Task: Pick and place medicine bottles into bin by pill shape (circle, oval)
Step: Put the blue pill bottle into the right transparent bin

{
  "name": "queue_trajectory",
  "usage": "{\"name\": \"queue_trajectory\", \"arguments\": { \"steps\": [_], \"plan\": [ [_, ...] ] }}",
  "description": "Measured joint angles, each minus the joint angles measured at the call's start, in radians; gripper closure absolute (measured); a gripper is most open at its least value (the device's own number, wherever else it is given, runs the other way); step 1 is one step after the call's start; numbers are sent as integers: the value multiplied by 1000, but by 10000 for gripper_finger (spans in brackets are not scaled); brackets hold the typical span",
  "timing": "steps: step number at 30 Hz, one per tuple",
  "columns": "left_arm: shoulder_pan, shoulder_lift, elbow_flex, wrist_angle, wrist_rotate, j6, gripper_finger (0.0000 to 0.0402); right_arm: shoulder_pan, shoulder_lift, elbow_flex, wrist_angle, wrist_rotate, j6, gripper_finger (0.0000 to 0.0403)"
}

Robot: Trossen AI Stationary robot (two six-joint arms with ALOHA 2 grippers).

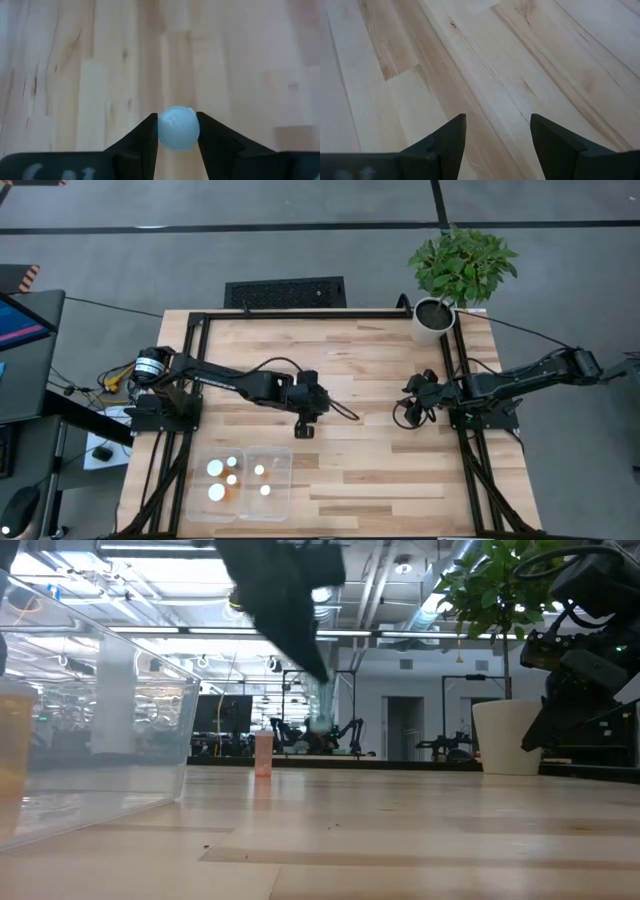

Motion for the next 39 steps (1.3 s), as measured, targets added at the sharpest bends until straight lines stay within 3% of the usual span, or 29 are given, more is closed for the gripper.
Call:
{"name": "queue_trajectory", "arguments": {
  "steps": [9, 15, 21, 24, 28, 39],
  "plan": [
    [-214, -35, 221, -265, -107, -173, 291, 0, 0, 0, 0, 0, 3, 168],
    [-416, -96, 230, -349, -251, -484, 282, 0, 0, 0, 3, 0, 3, 168],
    [-582, -80, 229, -488, -376, -785, 283, 0, 0, 0, 3, 0, 2, 168],
    [-617, -73, 220, -523, -407, -866, 284, 0, 0, 0, 4, 0, 3, 168],
    [-629, -63, 186, -517, -368, -938, 284, 0, 0, 0, 5, 0, 17, 168],
    [-635, -8, 51, -464, -335, -1008, 284, 0, 0, 0, 0, 0, 19, 168]
  ]
}}
